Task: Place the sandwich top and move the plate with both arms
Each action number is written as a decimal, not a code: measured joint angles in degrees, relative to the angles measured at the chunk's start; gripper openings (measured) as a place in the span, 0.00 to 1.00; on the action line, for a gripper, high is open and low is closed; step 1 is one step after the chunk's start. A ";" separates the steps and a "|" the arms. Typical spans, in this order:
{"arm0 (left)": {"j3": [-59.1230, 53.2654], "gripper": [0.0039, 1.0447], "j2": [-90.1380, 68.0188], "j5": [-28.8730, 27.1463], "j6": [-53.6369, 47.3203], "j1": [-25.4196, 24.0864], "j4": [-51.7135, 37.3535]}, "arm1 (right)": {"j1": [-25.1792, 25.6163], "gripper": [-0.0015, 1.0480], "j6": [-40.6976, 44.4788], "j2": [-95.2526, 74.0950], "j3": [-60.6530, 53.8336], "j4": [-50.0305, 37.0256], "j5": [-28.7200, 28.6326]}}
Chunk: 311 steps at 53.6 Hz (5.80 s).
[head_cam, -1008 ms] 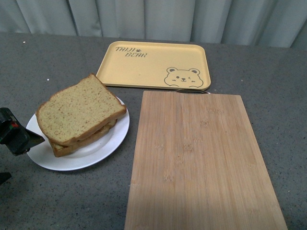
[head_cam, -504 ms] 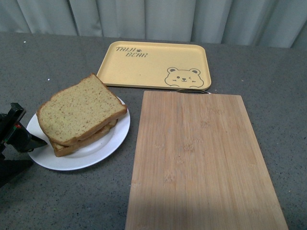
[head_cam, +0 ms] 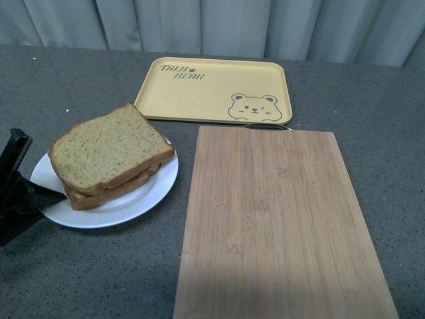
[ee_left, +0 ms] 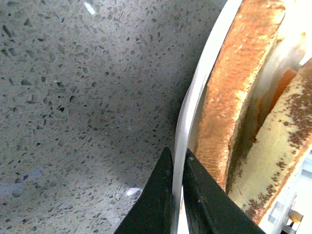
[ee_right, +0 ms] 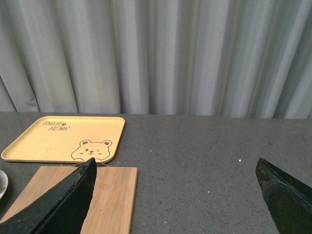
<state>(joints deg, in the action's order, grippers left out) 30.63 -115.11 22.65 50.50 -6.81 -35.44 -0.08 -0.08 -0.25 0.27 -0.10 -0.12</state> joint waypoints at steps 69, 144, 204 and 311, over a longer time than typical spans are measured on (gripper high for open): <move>45.99 0.03 -21.29 -6.69 19.96 21.40 4.76 | 0.00 0.91 0.00 0.00 0.00 0.00 0.00; 36.39 0.91 -9.35 -15.76 9.33 23.08 4.46 | 0.00 0.91 0.02 0.00 0.00 0.00 0.00; -23.10 0.03 45.92 -25.49 -49.92 10.38 -25.49 | 0.00 0.91 0.00 0.00 0.00 0.00 0.00; -29.57 0.03 114.77 -22.64 -50.07 6.93 35.32 | 0.00 0.91 0.02 0.00 0.00 0.00 0.00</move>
<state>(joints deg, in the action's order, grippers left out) 1.06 -0.34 0.01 0.43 0.12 -0.12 -0.08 -0.05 -0.25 0.27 -0.10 -0.12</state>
